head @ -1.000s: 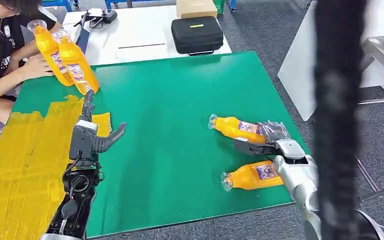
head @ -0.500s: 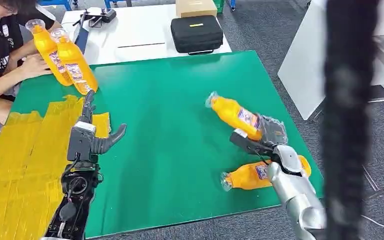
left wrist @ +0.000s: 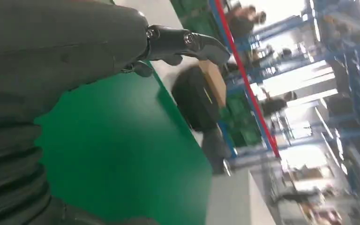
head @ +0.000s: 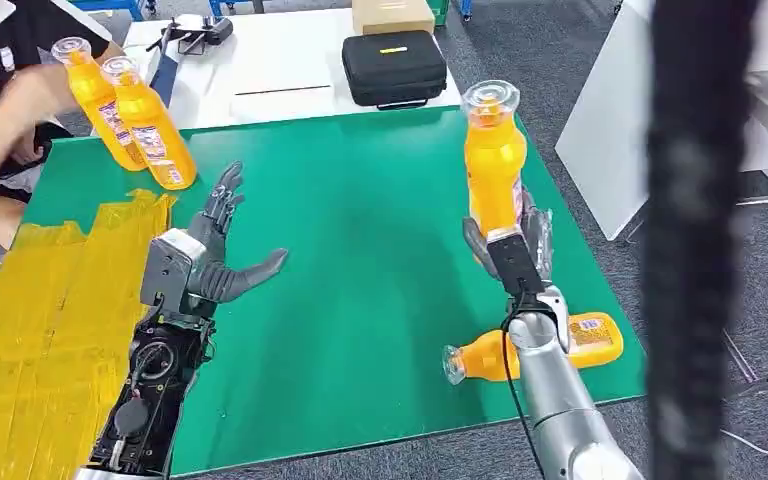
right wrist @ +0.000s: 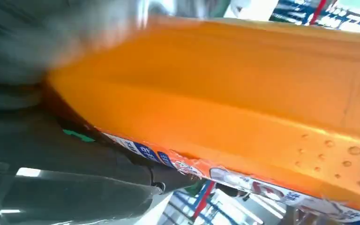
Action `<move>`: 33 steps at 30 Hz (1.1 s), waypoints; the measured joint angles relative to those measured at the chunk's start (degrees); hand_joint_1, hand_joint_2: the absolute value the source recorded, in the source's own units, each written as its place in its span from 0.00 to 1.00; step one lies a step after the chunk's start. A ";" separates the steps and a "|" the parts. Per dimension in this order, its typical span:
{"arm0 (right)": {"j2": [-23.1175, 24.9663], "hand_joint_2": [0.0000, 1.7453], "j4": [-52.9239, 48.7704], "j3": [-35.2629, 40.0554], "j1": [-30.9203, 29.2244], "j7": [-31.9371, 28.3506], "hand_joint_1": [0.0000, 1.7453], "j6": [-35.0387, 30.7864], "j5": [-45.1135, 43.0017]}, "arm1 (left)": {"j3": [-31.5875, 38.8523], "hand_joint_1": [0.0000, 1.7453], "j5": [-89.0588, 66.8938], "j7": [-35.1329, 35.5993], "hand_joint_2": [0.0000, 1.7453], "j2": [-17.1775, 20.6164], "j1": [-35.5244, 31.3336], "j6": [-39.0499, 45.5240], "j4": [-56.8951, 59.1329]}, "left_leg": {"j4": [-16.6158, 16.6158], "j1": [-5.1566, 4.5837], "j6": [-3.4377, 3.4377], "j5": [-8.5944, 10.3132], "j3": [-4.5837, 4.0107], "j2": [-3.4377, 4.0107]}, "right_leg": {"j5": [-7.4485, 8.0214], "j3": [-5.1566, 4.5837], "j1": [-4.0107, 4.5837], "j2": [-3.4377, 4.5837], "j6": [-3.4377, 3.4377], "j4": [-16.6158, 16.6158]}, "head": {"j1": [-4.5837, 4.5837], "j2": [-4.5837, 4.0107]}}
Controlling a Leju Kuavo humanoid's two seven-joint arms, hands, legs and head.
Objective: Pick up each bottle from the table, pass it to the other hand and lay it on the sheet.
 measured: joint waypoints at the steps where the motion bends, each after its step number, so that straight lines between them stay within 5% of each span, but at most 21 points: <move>1: 0.26 1.00 0.02 0.50 -0.15 -0.37 1.00 0.00 -0.26 | -0.39 0.00 1.49 0.50 1.00 0.18 -0.01 -1.79 -0.33 | 0.00 0.00 0.00 0.00 0.00 0.00 | 0.00 0.00 0.00 0.00 0.00 0.00 | 0.02 0.00; 15: 2.03 1.00 2.47 4.65 -2.19 -1.42 1.00 0.29 -1.05 | -4.11 0.00 8.26 1.90 1.00 1.46 -0.31 -11.25 -2.40 | 0.00 0.00 0.00 0.00 -0.01 -0.01 | 0.00 -0.01 0.00 -0.01 0.00 0.01 | 0.04 0.00; 33: 7.02 1.00 8.96 17.44 -5.34 -3.61 1.00 7.41 2.62 | -8.68 0.00 9.83 3.10 1.00 1.40 -2.82 -12.65 -2.53 | 0.00 0.02 -0.02 0.01 -0.03 0.01 | -0.01 -0.07 0.02 0.01 -0.01 0.02 | 0.02 0.00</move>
